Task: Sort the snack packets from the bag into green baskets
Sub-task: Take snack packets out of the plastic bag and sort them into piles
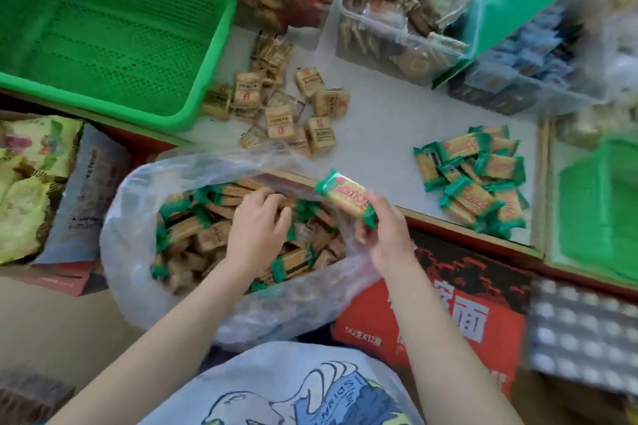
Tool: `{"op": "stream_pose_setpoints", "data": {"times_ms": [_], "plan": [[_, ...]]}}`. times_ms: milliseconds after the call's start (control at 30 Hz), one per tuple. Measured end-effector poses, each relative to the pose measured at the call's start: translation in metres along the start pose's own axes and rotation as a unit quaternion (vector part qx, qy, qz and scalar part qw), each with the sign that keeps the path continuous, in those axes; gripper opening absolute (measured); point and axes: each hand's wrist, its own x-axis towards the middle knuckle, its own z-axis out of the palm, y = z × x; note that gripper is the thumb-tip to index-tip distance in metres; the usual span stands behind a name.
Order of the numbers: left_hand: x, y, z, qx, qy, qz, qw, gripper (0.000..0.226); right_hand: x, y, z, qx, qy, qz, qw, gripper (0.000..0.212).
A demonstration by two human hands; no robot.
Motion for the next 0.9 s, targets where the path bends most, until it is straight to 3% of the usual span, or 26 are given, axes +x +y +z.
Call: {"op": "stream_pose_setpoints", "data": {"times_ms": [67, 167, 233, 367, 467, 567, 733, 833, 900], "plan": [[0.019, 0.046, 0.024, 0.017, -0.001, 0.067, 0.998, 0.044, -0.001, -0.022, -0.037, 0.088, 0.019, -0.033, 0.995, 0.014], [0.038, 0.109, 0.073, 0.064, -0.058, 0.140, 0.986, 0.060, 0.002, -0.041, -0.101, 0.108, 0.051, -0.065, 0.991, 0.008], [0.044, 0.144, 0.108, 0.091, -0.116, 0.151, 0.977, 0.071, 0.012, -0.048, -0.143, 0.109, 0.092, -0.060, 0.988, 0.007], [0.046, 0.165, 0.166, 0.156, -0.194, 0.121, 0.961, 0.063, 0.053, -0.060, -0.204, 0.155, 0.158, -0.030, 0.975, 0.015], [0.040, 0.160, 0.182, 0.212, -0.182, 0.115, 0.953, 0.072, 0.084, -0.068, -0.228, 0.213, 0.116, -0.027, 0.970, 0.006], [0.041, 0.164, 0.184, 0.216, -0.186, 0.098, 0.954, 0.060, 0.102, -0.072, -0.237, 0.247, 0.069, -0.018, 0.966, 0.014], [0.042, 0.172, 0.177, 0.205, -0.203, 0.082, 0.954, 0.057, 0.095, -0.059, -0.237, 0.221, 0.124, 0.003, 0.967, 0.037], [0.047, 0.179, 0.169, 0.147, -0.207, 0.069, 0.965, 0.053, 0.075, -0.049, -0.227, 0.212, 0.146, 0.017, 0.966, 0.032], [0.045, 0.177, 0.156, 0.053, -0.132, 0.059, 0.988, 0.044, 0.052, -0.038, -0.204, 0.154, 0.094, 0.027, 0.983, 0.019]]}}
